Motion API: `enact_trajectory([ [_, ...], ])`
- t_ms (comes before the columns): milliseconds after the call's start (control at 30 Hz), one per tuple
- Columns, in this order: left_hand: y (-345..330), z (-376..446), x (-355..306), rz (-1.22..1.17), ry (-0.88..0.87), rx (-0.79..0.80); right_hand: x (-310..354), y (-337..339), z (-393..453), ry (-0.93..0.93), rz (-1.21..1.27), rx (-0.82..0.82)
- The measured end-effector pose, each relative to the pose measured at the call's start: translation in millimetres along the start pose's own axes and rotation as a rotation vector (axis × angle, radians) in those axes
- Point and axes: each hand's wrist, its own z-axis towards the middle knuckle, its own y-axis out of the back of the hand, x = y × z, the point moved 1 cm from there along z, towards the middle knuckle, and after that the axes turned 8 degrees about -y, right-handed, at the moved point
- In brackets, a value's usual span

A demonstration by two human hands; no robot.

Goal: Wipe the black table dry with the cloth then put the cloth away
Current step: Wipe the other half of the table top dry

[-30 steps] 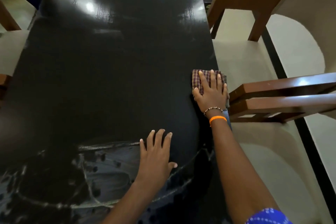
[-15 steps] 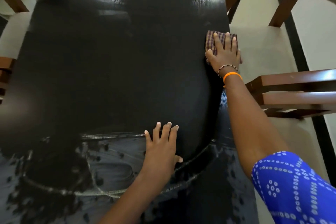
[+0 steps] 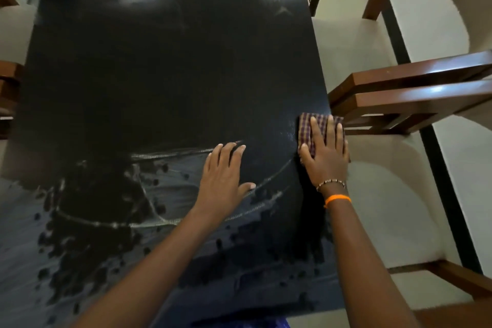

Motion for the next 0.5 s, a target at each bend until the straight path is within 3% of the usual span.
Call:
enact_trajectory([
  [133,-1.5,-34.7,18.4,-0.002,0.031,-0.016,-10.4,-3.4,-37.4,-0.047,-0.023,-0.020],
  [267,1.2,-57.7,38.1,-0.021,0.079,-0.056,22.3,-7.1,-45.1,-0.136,-0.057,0.000],
  [500,18.4,-103.0,81.1,-0.009,0.161,-0.092,141.7,-30.1,-89.9,0.056,-0.004,0.031],
])
